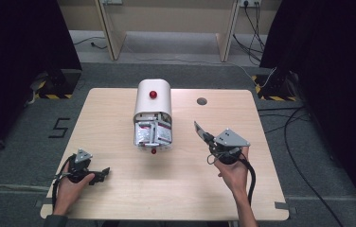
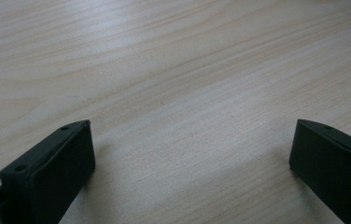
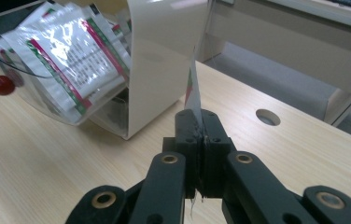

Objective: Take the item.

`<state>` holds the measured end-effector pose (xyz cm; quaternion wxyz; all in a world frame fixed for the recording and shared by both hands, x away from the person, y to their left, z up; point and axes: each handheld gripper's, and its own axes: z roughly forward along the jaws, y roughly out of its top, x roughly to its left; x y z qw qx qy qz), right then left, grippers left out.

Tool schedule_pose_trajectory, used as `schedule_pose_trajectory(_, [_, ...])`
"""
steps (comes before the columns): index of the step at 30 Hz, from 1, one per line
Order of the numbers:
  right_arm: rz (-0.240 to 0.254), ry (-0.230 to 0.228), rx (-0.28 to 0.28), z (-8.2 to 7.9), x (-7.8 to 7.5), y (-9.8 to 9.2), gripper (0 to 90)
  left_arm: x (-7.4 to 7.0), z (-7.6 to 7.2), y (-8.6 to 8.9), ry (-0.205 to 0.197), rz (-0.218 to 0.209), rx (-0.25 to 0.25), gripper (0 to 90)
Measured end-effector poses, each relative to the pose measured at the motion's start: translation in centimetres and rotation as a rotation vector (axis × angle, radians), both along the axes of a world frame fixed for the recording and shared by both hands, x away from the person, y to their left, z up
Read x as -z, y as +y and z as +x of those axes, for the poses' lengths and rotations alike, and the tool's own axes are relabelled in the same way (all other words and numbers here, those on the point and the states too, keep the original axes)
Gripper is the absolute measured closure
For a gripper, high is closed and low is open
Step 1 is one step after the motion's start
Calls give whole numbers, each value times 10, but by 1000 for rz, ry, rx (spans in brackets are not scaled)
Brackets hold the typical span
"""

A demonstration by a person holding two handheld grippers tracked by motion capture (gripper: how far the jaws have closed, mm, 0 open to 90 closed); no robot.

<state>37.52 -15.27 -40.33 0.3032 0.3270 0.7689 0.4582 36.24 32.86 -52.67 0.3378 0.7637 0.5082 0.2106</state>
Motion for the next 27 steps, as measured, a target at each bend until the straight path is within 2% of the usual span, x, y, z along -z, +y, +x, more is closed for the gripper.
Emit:
schedule_pose_trajectory(18, [-59,62,85,27,37,-13,887,0,0,0,0,0,0,0])
schedule_pose_trajectory(27, [-84,84,96,38,52,-11,886,0,0,0,0,0,0,0])
